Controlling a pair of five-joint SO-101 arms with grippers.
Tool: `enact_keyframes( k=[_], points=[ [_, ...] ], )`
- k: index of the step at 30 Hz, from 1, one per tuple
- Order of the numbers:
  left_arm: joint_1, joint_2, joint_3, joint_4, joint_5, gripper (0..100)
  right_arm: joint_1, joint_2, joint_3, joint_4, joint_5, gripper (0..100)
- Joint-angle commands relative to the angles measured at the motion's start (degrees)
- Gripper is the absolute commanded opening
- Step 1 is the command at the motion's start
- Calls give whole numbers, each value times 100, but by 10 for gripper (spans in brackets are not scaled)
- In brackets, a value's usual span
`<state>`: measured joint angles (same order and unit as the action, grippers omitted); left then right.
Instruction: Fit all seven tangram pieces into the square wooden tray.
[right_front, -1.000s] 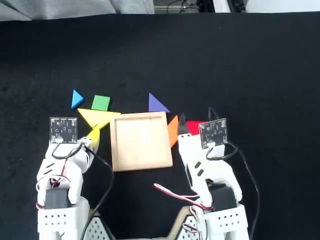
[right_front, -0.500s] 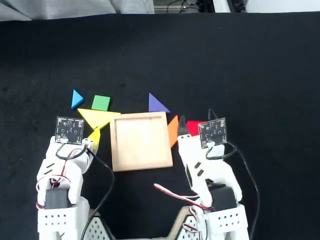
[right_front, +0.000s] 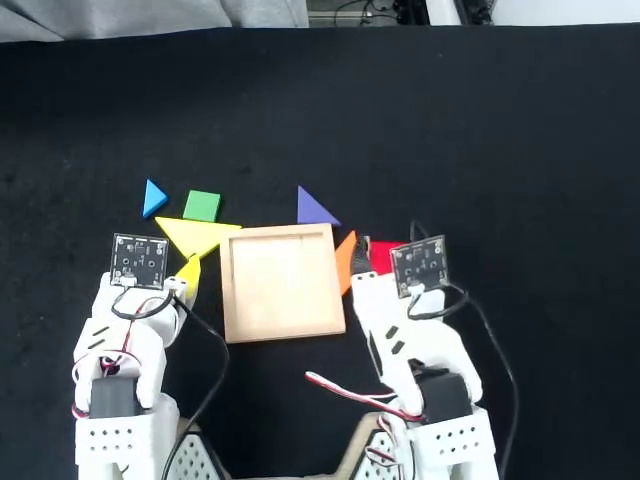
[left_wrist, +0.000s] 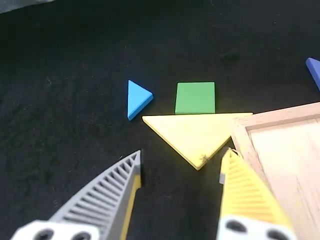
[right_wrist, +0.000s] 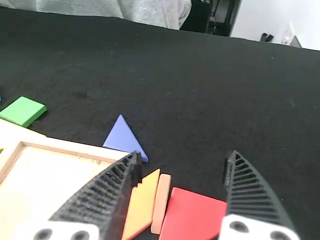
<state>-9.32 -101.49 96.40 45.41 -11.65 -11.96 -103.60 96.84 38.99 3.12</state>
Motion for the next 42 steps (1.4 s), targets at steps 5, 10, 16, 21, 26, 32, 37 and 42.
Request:
enact_keyframes(
  k=[5, 10, 16, 21, 26, 32, 37, 42],
  points=[
    [-110, -62, 84, 132, -70, 252, -105, -259, -13, 123, -9, 272],
    [-66, -62, 101, 202, -290, 256, -79, -259, -13, 132, -9, 260],
    [-75, -62, 101, 202, -290, 253, -88, -312, -22, 62, 62, 55],
    [-127, -62, 101, 167, -281, 253, -97, -312, -22, 0, 396, 36],
    [-127, -62, 101, 202, -281, 232, -88, -312, -22, -26, 396, 37],
    [-136, -62, 75, 158, -281, 87, -79, -312, -22, -35, 396, 37],
    [-136, -62, 75, 149, -281, 150, -79, -312, -22, -35, 396, 37],
    [-532, -44, -198, 158, -273, 149, -70, -268, -22, -448, 440, 37]
  ],
)
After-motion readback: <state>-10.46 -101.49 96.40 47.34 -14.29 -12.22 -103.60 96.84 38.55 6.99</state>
